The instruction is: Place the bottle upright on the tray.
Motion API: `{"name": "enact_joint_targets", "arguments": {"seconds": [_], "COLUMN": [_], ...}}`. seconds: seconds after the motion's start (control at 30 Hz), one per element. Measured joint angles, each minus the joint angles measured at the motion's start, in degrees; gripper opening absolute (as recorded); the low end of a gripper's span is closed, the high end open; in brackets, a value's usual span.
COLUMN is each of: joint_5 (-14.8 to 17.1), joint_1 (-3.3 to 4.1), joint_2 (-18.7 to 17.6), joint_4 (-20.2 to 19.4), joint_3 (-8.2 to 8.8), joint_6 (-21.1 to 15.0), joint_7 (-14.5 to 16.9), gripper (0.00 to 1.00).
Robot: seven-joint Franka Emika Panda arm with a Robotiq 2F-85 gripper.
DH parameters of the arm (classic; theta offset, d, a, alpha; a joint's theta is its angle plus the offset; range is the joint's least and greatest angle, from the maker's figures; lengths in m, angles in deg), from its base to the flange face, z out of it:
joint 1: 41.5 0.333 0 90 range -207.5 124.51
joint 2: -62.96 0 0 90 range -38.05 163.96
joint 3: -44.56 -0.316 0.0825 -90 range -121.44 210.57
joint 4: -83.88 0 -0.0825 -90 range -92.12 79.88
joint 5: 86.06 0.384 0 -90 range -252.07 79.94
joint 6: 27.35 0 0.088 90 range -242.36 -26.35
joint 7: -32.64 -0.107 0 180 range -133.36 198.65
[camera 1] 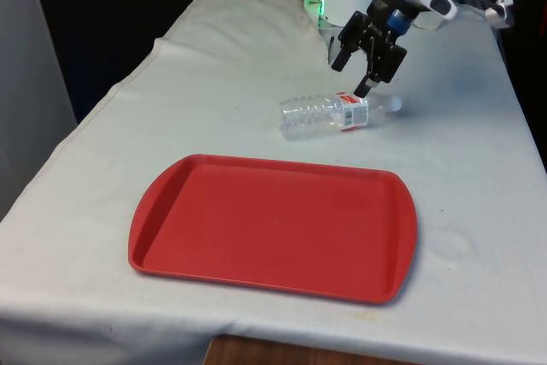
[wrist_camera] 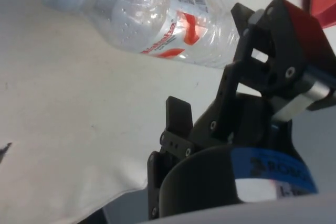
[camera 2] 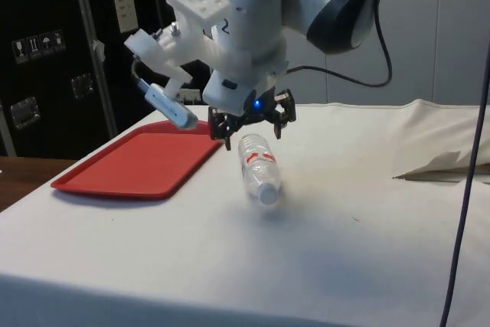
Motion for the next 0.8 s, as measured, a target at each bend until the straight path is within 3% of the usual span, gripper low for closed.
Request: {"name": "enact_joint_targets", "arguments": {"seconds": [0.57, 0.8], "joint_5": [-8.42, -12.15], "joint_1": [0.0, 0.11], "joint_2": [-4.41, -4.64], "joint_4": [1.43, 1.55], "joint_3": [-0.06, -1.03], "joint_6": [1.26, 4.98], "joint_7": [-8.02, -11.92], "gripper": [1.0, 1.0]}}
